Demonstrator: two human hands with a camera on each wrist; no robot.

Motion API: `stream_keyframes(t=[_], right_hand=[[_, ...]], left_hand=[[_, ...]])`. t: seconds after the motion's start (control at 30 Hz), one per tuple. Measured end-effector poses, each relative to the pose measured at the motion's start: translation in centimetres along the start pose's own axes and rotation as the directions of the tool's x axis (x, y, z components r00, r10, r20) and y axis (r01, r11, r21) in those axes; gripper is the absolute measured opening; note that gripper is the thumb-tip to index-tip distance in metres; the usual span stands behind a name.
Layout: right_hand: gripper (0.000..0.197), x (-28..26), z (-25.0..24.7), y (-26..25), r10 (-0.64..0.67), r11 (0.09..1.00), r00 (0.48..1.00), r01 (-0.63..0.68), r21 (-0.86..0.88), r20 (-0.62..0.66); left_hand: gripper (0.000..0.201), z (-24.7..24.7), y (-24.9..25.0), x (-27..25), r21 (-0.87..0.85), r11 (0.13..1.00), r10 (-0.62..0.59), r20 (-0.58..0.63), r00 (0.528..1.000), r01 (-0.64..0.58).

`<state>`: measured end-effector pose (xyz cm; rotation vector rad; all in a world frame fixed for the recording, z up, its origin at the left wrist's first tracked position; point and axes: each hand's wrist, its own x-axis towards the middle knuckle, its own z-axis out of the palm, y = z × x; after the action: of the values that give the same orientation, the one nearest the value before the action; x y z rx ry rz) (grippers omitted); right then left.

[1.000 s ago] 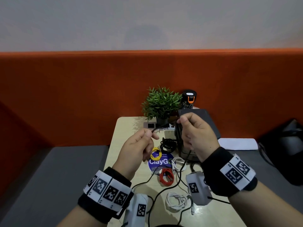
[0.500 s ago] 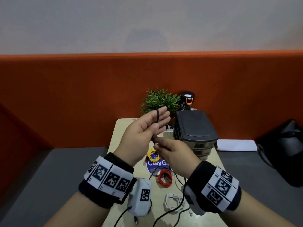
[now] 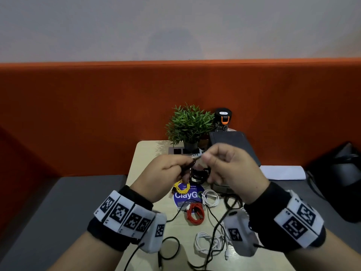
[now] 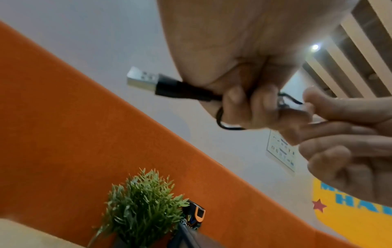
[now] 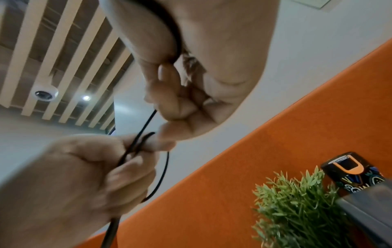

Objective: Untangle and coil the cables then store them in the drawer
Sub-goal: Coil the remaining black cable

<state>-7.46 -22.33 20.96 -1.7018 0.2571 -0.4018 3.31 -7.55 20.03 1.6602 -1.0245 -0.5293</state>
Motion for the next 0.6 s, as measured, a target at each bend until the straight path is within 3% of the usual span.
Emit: stream_keyframes(t=[0.17,0.27,0.37,0.47,0.53,0.6], right_hand=[[0.014,1.7,-0.7,-0.7,-0.065,0.986,0.994,0.077,0.151,-0.084],[0.012,2.5,0.1,0.7,-0.069,0.995,0.988,0.078,0.063,-0.136],[0.033,2.5,1.9,2.5,0.037,0.999,0.994,-0.038,-0.008,-0.107],[0.036,1.4,4.0,3.1,0.194,0.981,0.979,-0.195,0.014,0.065],[0.033,0.5,4.7,2.8,0.228,0.971,0.956,-0.238,0.031,0.187],[0.027,0.1,4.5,2.4,0.181,0.984,0.952,-0.176,-0.042,0.249]], left_hand=[[0.034,0.6,0.9,-0.2,-0.352,0.936,0.025,0.016,1.000,-0.018],[0.030,1.1,1.3,0.1,-0.518,0.854,0.069,0.014,0.997,-0.052],[0.025,1.3,1.9,0.5,-0.627,0.773,0.118,-0.008,0.993,-0.097],[0.026,0.8,2.1,1.1,-0.541,0.826,0.164,-0.042,0.986,-0.160],[0.026,0.4,1.9,1.3,-0.355,0.917,0.169,-0.067,0.983,-0.182],[0.027,-0.1,1.6,1.4,-0.072,0.982,0.169,-0.083,0.982,-0.175]])
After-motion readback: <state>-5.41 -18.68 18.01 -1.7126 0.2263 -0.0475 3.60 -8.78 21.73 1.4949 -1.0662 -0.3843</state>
